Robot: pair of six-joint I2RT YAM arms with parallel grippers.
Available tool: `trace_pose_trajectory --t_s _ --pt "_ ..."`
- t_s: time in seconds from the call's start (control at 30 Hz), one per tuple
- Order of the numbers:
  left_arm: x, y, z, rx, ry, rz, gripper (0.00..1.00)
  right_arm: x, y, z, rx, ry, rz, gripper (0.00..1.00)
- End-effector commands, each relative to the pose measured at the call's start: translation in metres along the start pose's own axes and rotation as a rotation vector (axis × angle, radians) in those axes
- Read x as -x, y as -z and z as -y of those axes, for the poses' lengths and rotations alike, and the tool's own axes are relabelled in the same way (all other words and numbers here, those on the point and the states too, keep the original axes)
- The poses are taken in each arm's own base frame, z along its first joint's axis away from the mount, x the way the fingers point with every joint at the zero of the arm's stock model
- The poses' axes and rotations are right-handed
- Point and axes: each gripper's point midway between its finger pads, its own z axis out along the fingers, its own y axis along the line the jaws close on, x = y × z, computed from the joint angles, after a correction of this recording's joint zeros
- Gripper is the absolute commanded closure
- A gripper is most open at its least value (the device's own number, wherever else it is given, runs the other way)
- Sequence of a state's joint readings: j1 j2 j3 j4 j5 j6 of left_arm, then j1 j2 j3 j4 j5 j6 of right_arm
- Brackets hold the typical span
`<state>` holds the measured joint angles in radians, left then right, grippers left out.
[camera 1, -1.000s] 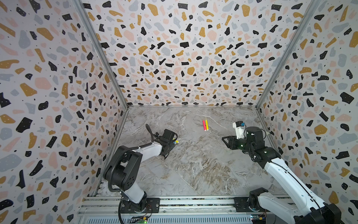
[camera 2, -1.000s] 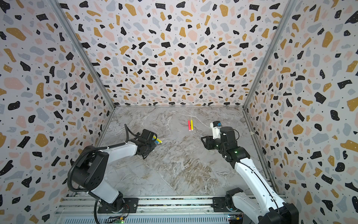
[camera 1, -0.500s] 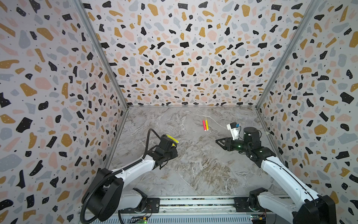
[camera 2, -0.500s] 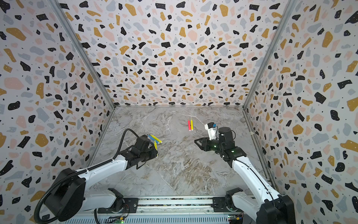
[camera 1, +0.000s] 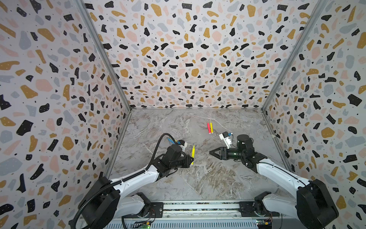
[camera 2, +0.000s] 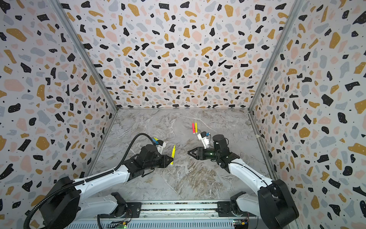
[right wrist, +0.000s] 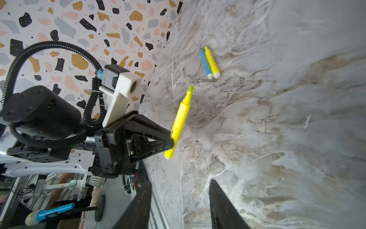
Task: Insert the pens into the pen caps
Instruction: 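Raise the yellow highlighter with the left gripper while the right gripper approaches its tip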
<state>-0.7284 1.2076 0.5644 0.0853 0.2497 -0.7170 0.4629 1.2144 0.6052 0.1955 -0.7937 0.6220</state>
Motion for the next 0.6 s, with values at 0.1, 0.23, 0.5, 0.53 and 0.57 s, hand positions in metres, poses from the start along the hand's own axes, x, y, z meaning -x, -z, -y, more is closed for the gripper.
trace_pose_trajectory --t_s 0.1,0.23,0.5,0.53,0.57 --pt "0.01 0.008 0.042 -0.142 -0.083 0.071 0.91 0.01 -0.014 -0.021 0.1 0.018 0.01 0.51" --pt "0.008 0.013 0.056 -0.188 -0.098 0.089 0.91 0.009 -0.022 -0.024 0.112 0.015 -0.003 0.51" --pt "0.007 0.016 0.073 -0.259 -0.115 0.114 0.91 0.013 -0.03 -0.028 0.134 0.011 -0.005 0.51" --pt "0.007 0.016 0.073 -0.263 -0.118 0.114 0.91 0.014 -0.03 -0.029 0.138 0.013 -0.005 0.51" --pt "0.006 0.016 0.074 -0.266 -0.119 0.113 0.91 0.015 -0.031 -0.03 0.14 0.014 -0.005 0.51"
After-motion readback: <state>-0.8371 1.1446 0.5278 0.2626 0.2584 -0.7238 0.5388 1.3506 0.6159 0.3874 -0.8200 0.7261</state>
